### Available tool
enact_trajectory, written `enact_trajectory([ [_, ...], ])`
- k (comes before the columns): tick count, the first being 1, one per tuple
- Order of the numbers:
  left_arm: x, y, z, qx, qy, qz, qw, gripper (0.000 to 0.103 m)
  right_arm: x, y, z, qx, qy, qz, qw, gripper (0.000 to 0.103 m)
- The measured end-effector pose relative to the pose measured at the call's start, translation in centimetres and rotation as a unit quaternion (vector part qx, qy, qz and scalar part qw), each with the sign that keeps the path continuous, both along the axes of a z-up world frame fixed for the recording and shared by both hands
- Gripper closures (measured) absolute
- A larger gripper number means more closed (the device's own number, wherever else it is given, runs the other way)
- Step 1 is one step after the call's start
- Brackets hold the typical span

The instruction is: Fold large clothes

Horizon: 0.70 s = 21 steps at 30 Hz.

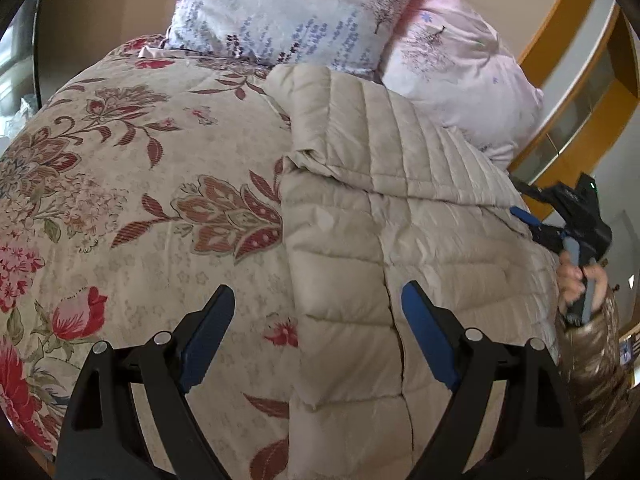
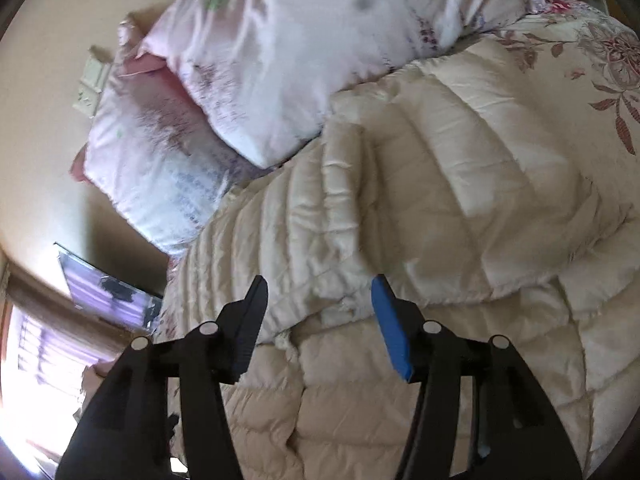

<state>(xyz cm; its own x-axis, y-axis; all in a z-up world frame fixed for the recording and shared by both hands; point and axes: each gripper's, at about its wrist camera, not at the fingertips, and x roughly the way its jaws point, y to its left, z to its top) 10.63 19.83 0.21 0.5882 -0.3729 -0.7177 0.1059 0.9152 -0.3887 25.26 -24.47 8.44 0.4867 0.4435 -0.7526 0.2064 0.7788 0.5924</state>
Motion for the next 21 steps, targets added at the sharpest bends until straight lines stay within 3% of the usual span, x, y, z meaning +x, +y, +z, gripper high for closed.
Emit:
enact_trajectory([
  [2, -0.2, -0.2, -0.2, 0.004, 0.004, -0.002, 1.0000, 0.017, 1.0, 0.1, -0.8, 0.005, 0.007, -0.007, 1.000, 0.051],
  [3, -0.3, -0.2, -0.4, 0.004, 0.007, -0.004, 1.0000, 0.017, 1.3, 0.2, -1.1, 0.003, 0.006, -0.008, 1.000, 0.072],
  [4, -0.4, -0.2, -0.5, 0.005, 0.009, -0.005, 0.9999, 0.017, 1.7, 0.3, -1.4, -0.004, 0.007, -0.006, 1.000, 0.101],
  [8, -1.0, -0.3, -0.9, 0.007, 0.016, -0.013, 0.9998, 0.017, 1.3, -1.2, -2.5, -0.023, 0.031, -0.050, 0.998, 0.102],
  [10, -1.3, -0.3, -1.2, 0.006, 0.019, -0.019, 0.9996, 0.017, 0.9, -1.7, -2.7, -0.027, 0.038, -0.046, 0.998, 0.101],
  [12, -1.7, -0.3, -1.5, 0.003, 0.025, -0.025, 0.9994, 0.017, 0.1, -1.9, -2.0, -0.026, 0.040, -0.017, 0.999, 0.094],
  [14, -2.0, -0.4, -1.5, 0.001, 0.022, -0.029, 0.9993, 0.017, -1.3, -2.3, -0.9, -0.027, 0.037, 0.005, 0.999, 0.064],
  [15, -2.3, -0.4, -1.5, -0.004, 0.021, -0.033, 0.9992, 0.017, -2.0, -2.7, -0.3, -0.027, 0.032, 0.015, 0.999, 0.040],
  [16, -2.7, -0.4, -1.5, -0.011, 0.021, -0.038, 0.9990, 0.018, -3.3, -3.4, 0.5, -0.030, 0.023, 0.022, 0.999, 0.031],
  [21, -4.2, -0.7, -1.6, -0.044, 0.018, -0.064, 0.9968, 0.027, -10.0, -7.8, 2.9, -0.087, 0.041, 0.047, 0.994, 0.030],
])
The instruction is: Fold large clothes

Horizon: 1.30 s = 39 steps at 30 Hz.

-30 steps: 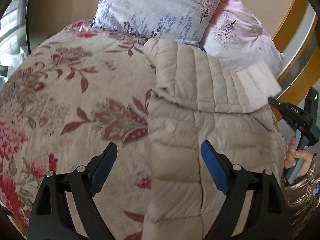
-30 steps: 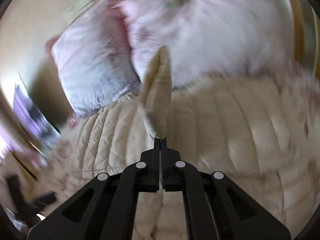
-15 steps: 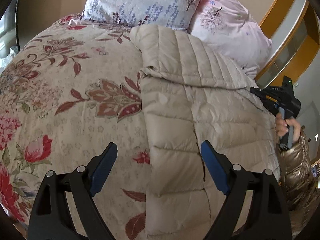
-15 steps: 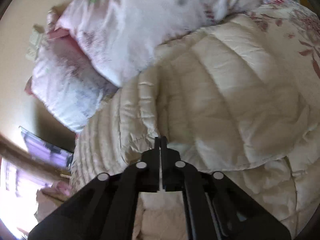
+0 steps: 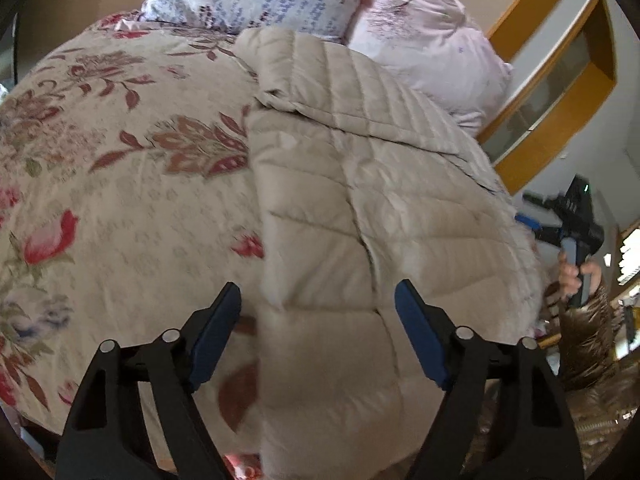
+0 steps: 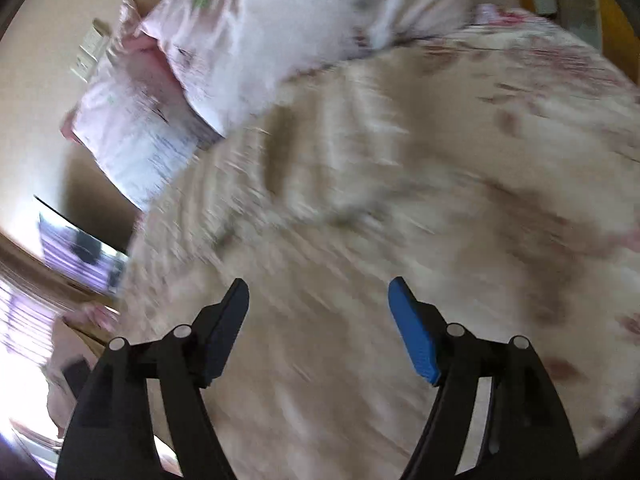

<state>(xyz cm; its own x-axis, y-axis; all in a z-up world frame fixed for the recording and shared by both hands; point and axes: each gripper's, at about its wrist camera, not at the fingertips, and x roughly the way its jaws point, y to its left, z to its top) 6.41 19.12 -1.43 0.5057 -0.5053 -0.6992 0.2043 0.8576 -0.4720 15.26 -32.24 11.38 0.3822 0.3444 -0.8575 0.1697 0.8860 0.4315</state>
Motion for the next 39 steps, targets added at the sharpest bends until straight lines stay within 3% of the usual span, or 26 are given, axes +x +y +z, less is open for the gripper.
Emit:
enact_trajectory([
  [4, -1.4, -0.2, -0.3, -0.031, 0.005, -0.019, 0.9993, 0.032, -5.3, -4.4, -0.1, -0.040, 0.042, -0.011, 0.998, 0.030],
  [9, -3.0, -0.3, -0.5, -0.056, 0.011, -0.026, 0.9980, 0.035, -8.3, -7.0, -2.2, -0.016, 0.089, -0.021, 0.996, 0.030],
  [12, -3.8, -0.4, -0.6, -0.069, 0.018, -0.029, 0.9971, 0.037, -9.3, -6.9, -2.5, 0.041, 0.089, 0.009, 0.995, 0.030],
  [18, -4.7, -1.0, -0.4, -0.096, 0.023, -0.047, 0.9940, 0.041, -10.3, -6.3, -3.2, 0.089, 0.095, 0.060, 0.990, 0.030],
  [24, -5.0, -0.4, -1.2, -0.096, 0.036, -0.044, 0.9937, 0.054, -12.1, -7.2, -3.0, 0.108, 0.077, 0.098, 0.986, 0.041],
  [26, -5.1, 0.1, -1.3, -0.102, 0.037, -0.037, 0.9934, 0.054, -12.8, -7.3, -3.2, 0.093, 0.085, 0.101, 0.987, 0.041],
  [28, -5.4, 0.2, -1.4, -0.100, 0.034, -0.039, 0.9936, 0.054, -13.4, -7.6, -3.6, 0.091, 0.093, 0.104, 0.986, 0.034],
  [32, -6.2, 0.2, -1.5, -0.100, 0.031, -0.055, 0.9929, 0.054, -14.5, -7.1, -5.3, 0.118, 0.089, 0.112, 0.983, 0.026],
  [35, -6.5, -0.1, -2.1, -0.098, 0.040, -0.069, 0.9919, 0.054, -14.5, -6.7, -6.9, 0.137, 0.094, 0.111, 0.980, 0.026],
  [37, -6.7, -0.5, -2.6, -0.090, 0.047, -0.077, 0.9919, 0.054, -14.7, -6.1, -7.3, 0.149, 0.095, 0.127, 0.976, 0.059],
  [39, -6.8, -0.7, -2.7, -0.094, 0.051, -0.083, 0.9908, 0.062, -14.9, -5.0, -6.7, 0.161, 0.079, 0.149, 0.972, 0.080],
])
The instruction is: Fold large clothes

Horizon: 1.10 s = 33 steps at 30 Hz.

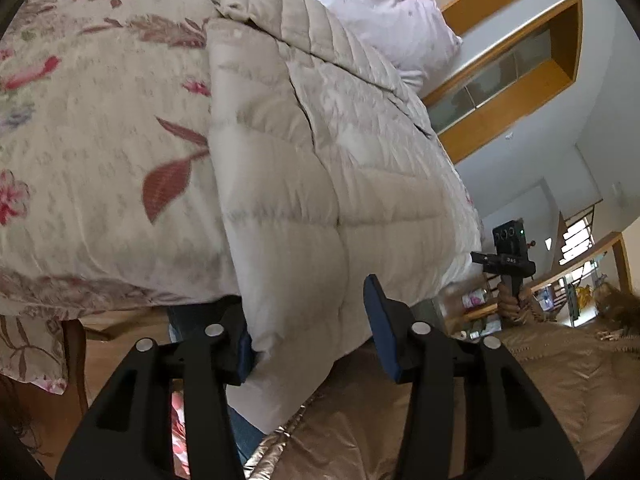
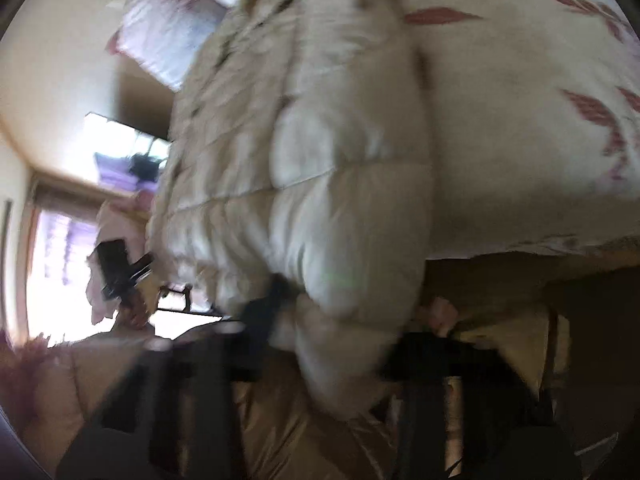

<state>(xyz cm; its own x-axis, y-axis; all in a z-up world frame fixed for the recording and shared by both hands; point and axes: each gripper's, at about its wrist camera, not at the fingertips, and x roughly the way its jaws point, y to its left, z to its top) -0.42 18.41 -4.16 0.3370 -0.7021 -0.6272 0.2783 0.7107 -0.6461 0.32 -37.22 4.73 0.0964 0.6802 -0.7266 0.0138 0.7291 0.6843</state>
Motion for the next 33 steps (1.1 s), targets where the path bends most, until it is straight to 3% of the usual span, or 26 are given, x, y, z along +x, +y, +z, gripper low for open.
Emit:
enact_trajectory([
  [2, 0.1, 0.1, 0.4, -0.021, -0.007, -0.006, 0.9997, 0.084, -0.2, 0.9, 1.7, 0.020, -0.034, 0.017, 0.999, 0.086],
  [5, 0.3, 0.4, 1.7, -0.046, -0.032, -0.010, 0.9984, 0.092, 0.1, 1.4, 4.2, 0.036, -0.085, 0.022, 0.995, 0.089],
  [13, 2.4, 1.6, 6.3, -0.070, -0.113, 0.029, 0.9907, 0.094, 2.4, 1.5, 9.6, 0.009, -0.207, -0.038, 0.978, 0.090],
  [18, 5.7, 1.5, 9.7, -0.054, -0.151, 0.073, 0.9844, 0.094, 5.9, 1.0, 13.3, -0.031, -0.280, -0.114, 0.953, 0.090],
  [21, 9.0, 1.7, 10.8, -0.054, -0.143, 0.116, 0.9814, 0.094, 8.4, 2.6, 14.9, -0.077, -0.325, -0.128, 0.934, 0.090],
  [26, 14.2, 2.5, 11.6, -0.063, -0.133, 0.163, 0.9756, 0.094, 12.7, 3.9, 16.0, -0.130, -0.357, -0.151, 0.912, 0.090],
  [33, 20.5, 3.3, 11.3, -0.111, -0.103, 0.192, 0.9697, 0.094, 19.9, 4.5, 14.8, -0.143, -0.354, -0.180, 0.906, 0.090],
])
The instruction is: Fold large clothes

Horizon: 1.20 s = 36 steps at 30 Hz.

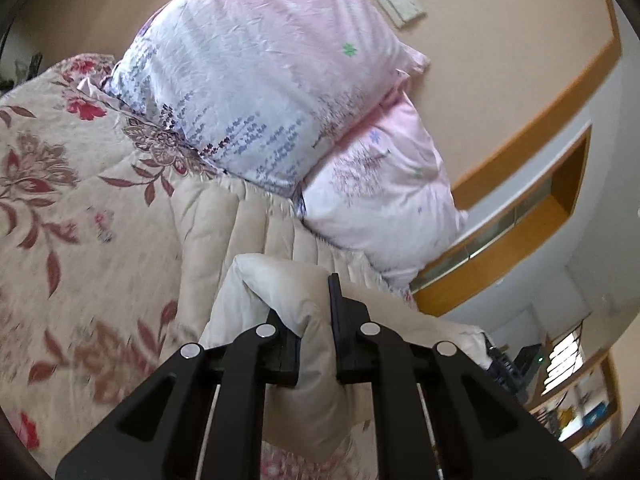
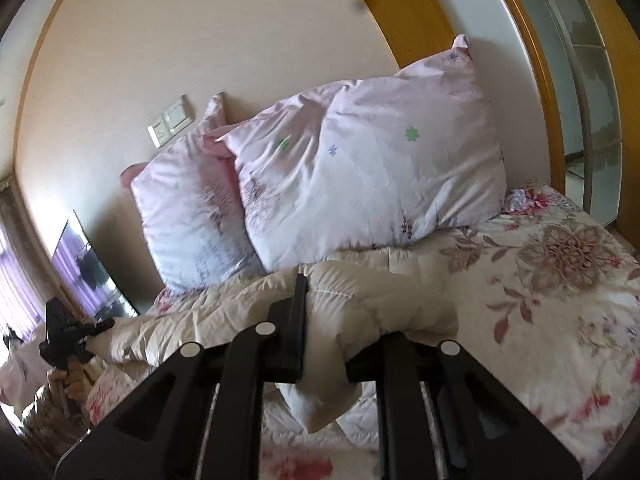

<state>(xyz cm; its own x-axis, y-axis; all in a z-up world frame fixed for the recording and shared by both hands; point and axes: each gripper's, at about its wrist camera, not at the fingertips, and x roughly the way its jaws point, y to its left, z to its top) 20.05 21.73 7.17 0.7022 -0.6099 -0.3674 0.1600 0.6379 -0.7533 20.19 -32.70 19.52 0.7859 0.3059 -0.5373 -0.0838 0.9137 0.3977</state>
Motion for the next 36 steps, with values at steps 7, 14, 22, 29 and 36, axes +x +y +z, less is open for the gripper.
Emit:
enact_trajectory([
  [7, 7.1, 0.6, -2.3, -0.036, 0.043, 0.021, 0.9982, 0.094, 7.8, -0.5, -4.8, 0.032, 0.057, -0.052, 0.996, 0.089],
  [14, 11.9, 0.5, -5.4, -0.073, 0.095, 0.020, 0.9926, 0.093, 12.7, -1.8, -10.8, 0.123, 0.150, -0.108, 0.975, 0.079],
  [22, 14.0, 0.4, -5.9, -0.110, 0.098, 0.011, 0.9891, 0.065, 15.0, -2.6, -11.5, 0.168, 0.142, -0.136, 0.966, 0.040],
  [29, 13.0, 2.4, -5.1, -0.131, 0.079, 0.042, 0.9874, 0.036, 13.5, -4.4, -9.7, 0.124, 0.121, -0.169, 0.970, 0.036],
  [36, 11.8, 3.0, -5.5, -0.047, 0.104, 0.059, 0.9916, 0.035, 12.4, -4.6, -10.7, 0.050, 0.175, -0.156, 0.971, 0.035],
])
